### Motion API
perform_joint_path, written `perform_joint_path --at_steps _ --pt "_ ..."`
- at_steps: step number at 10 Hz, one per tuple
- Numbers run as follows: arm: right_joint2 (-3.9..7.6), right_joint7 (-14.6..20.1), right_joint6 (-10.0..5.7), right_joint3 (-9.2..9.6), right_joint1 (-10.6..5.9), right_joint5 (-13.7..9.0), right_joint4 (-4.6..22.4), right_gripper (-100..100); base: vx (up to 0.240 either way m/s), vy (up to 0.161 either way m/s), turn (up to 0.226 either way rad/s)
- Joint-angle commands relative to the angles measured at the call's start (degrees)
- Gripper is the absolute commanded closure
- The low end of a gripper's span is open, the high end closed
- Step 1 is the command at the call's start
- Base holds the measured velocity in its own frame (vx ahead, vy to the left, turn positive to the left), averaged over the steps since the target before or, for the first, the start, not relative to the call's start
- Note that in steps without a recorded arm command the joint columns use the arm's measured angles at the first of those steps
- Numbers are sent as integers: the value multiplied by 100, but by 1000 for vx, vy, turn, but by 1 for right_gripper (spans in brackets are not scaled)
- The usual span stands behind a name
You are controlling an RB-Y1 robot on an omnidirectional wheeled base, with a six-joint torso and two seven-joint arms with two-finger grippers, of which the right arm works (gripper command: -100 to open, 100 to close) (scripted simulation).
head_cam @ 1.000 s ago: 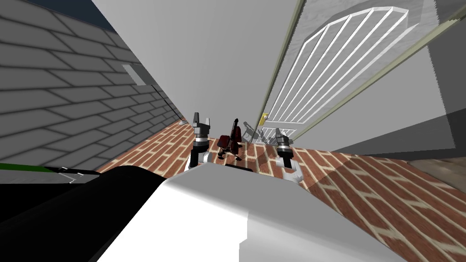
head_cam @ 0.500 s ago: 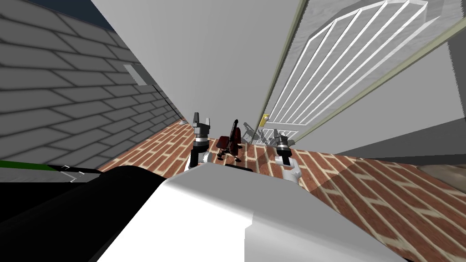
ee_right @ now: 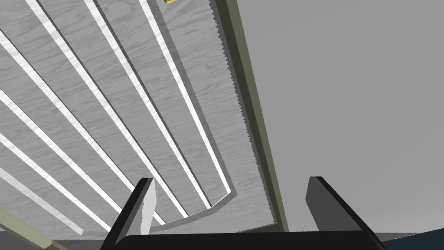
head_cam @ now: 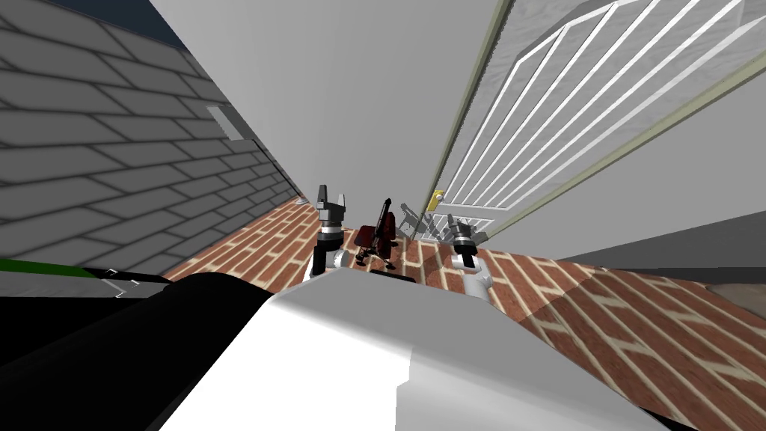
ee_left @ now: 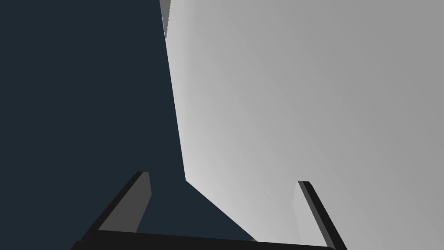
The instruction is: Pull the door open
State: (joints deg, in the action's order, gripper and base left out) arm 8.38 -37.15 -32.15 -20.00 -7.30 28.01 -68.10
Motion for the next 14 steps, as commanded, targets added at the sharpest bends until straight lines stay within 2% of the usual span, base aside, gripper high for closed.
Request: perform_joint_path --at_steps 1,3,4,9,10,14 --pt "11 -103 25 -27 -68 45 159 -100 65 -40 16" --pt "51 -381 46 -125 -284 170 505 -100 67 -29 36" --pt "51 -381 46 -125 -284 170 549 -100 58 -20 17" --pt "135 -994 93 -340 -761 445 1390 -100 59 -27 45" --pt "135 -994 93 -340 -761 445 1411 -100 35 -20 14" --pt "186 -1393 124 -480 -1072 625 1973 -100 63 -29 26"
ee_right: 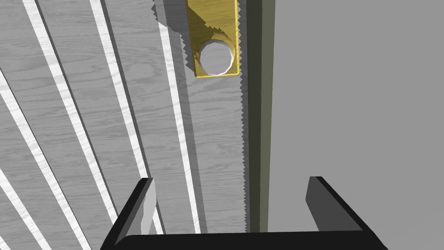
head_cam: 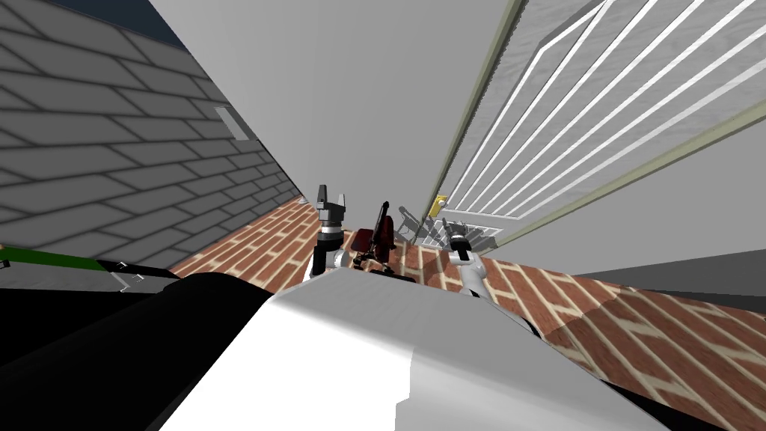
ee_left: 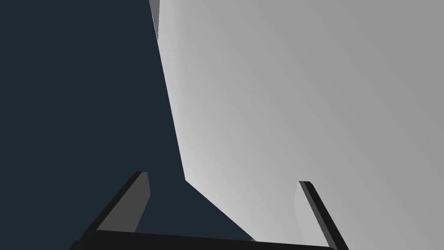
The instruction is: Pull the door open
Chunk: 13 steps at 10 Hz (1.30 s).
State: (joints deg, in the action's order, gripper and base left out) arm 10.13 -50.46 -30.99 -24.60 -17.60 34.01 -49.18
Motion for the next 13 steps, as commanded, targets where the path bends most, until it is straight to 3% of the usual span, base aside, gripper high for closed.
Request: perform_joint_path --at_steps 1,6,8,9,13 --pt "22 -151 15 -51 -111 66 205 -100 98 -43 22" --pt "67 -530 44 -184 -406 236 738 -100 99 -25 21" --pt "75 -539 42 -191 -429 239 771 -100 62 -16 7" --pt "-11 -773 90 -406 -484 184 758 -100 10 -74 211" --pt "-176 -1186 179 -803 -576 76 718 -100 20 -81 200"
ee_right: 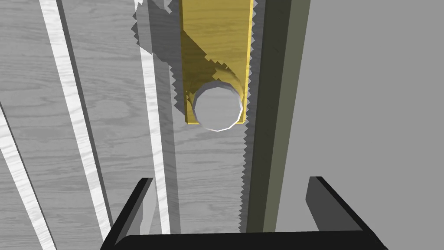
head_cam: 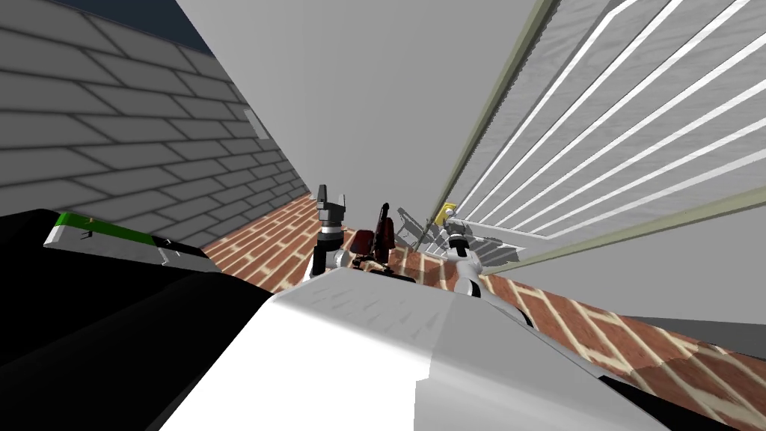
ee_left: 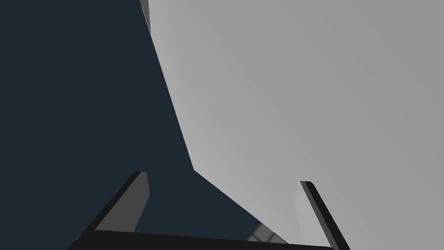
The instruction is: Pull the door open
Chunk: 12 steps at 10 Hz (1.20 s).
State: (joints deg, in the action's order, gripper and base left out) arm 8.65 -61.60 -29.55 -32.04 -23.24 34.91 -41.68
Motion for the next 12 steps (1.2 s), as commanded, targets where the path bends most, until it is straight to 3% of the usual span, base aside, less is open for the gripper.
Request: perform_joint_path --at_steps 1,12 --pt "-77 -193 62 -175 -39 -46 -44 -100 11 -74 207" --pt "-660 -1539 353 -1470 -338 -398 -177 -100 29 -99 182"
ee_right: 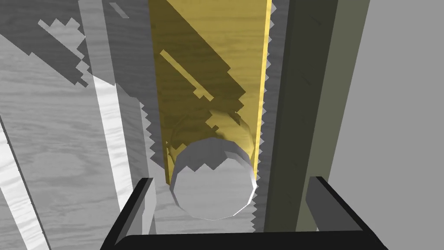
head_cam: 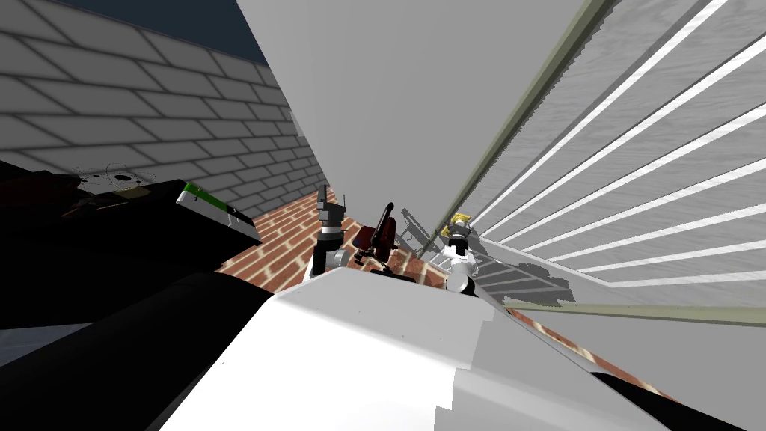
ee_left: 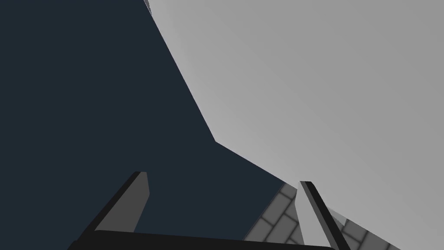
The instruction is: Pull the door open
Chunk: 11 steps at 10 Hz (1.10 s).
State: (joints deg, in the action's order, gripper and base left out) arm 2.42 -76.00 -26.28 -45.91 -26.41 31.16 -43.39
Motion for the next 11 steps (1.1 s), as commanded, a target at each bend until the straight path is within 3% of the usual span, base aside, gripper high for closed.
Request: perform_joint_path --at_steps 1,4,5,10,11 --pt "-62 -150 36 -132 -33 -36 -11 -100 15 -63 176" --pt "-81 -188 45 -170 -42 -47 -12 -100 14 -39 25" --pt "-81 -188 45 -170 -42 -47 -12 100 -1 2 -24" --pt "-81 -188 45 -170 -42 -47 -12 100 -1 1 -3" --pt "-36 -29 45 -136 -29 -139 -14 100 -13 -4 9"
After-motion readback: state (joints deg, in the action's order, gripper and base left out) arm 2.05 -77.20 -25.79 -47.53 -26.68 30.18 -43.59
